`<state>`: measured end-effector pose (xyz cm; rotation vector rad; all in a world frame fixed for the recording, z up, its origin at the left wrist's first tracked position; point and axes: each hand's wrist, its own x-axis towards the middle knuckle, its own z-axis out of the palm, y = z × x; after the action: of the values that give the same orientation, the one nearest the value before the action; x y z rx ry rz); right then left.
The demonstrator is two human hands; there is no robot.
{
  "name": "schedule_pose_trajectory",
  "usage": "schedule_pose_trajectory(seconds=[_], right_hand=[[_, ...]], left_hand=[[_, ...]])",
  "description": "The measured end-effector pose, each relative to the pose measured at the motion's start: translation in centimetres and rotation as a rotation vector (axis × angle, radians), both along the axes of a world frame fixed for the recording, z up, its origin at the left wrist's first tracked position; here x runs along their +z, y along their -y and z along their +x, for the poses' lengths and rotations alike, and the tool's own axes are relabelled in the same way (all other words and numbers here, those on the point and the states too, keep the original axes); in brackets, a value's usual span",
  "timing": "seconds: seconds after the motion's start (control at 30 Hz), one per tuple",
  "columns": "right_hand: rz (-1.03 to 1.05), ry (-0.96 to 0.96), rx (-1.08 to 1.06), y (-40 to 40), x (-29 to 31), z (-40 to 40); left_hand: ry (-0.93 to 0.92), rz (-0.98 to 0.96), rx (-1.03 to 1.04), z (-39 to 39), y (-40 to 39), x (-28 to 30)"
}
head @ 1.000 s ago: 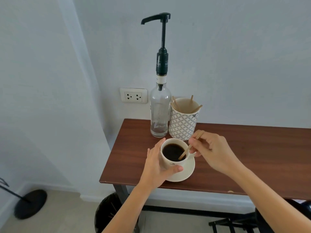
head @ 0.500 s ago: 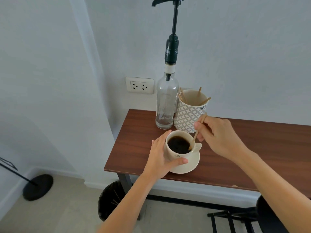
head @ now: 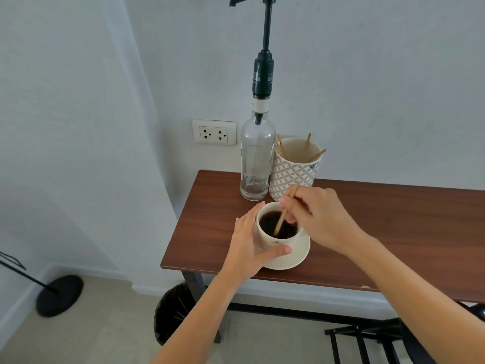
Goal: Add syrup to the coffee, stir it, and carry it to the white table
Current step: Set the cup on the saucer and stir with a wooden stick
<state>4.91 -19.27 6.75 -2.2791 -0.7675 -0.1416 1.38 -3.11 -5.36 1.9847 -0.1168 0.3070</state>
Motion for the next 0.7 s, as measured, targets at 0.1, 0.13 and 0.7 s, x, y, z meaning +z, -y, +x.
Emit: schedule_pose_trajectory(seconds=[0.1, 0.13, 0.7], right_hand=[[0.070, 0.046, 0.009, -1.4, -0.3, 0.4], [0.027, 0.097, -0.031, -1.2, -0.2, 0.9], [-0.158, 0.082, -0.172, 1.7, 0.5, 1.5]], left_hand=[[-0.008, 0.017, -0.003, 0.0, 0.0, 0.2], [-0.014, 0.024, -0.011, -0.1, 0.0, 0.4], [-0.002, 0.018, -0.007, -0.1, 0.1, 0.4]])
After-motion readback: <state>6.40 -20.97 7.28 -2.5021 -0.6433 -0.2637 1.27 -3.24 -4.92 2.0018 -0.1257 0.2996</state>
